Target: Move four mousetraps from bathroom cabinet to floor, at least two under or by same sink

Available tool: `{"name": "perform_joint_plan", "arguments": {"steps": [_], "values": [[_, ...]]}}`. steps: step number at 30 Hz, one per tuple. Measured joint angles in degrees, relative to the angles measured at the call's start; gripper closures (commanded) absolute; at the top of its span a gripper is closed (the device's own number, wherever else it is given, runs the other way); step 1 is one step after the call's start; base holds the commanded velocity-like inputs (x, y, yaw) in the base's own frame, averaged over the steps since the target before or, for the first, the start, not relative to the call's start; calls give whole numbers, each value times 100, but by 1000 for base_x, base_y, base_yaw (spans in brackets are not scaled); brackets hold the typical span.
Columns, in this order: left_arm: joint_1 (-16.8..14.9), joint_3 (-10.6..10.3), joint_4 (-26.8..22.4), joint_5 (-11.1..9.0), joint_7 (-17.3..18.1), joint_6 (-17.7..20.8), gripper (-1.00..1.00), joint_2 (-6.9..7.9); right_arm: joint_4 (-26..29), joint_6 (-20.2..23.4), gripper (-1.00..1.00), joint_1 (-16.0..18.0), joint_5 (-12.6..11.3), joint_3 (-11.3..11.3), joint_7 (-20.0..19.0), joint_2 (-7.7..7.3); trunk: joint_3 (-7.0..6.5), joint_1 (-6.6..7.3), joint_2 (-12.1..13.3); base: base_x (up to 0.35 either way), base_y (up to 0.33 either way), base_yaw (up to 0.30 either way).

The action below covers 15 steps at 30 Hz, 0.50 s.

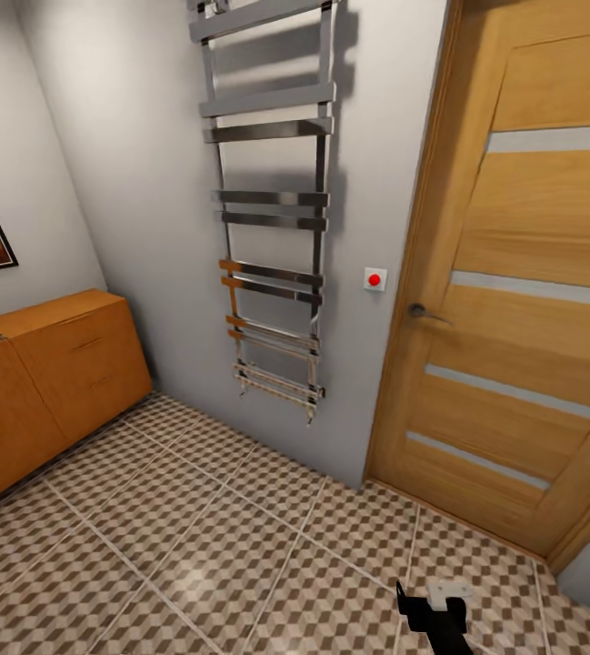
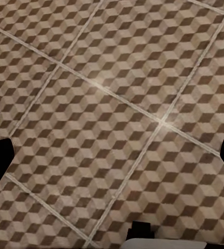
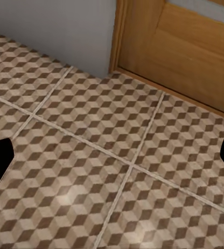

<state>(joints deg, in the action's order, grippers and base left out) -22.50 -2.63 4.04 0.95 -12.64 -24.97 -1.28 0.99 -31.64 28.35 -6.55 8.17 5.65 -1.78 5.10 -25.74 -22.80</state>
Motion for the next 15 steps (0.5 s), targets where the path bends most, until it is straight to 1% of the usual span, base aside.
{"name": "perform_joint_plan", "arguments": {"steps": [7, 15], "values": [[2, 0, 0, -1, -1, 0, -100, 0, 0, 0, -100, 0, 1, -2, -1, 31, 0, 1, 0, 168, 0, 289], [0, 1, -2, -1, -1, 0, -100, 15, 0, 0, -100, 0, 1, -1, -1, 38, 0, 2, 0, 246, 0, 289]]}}
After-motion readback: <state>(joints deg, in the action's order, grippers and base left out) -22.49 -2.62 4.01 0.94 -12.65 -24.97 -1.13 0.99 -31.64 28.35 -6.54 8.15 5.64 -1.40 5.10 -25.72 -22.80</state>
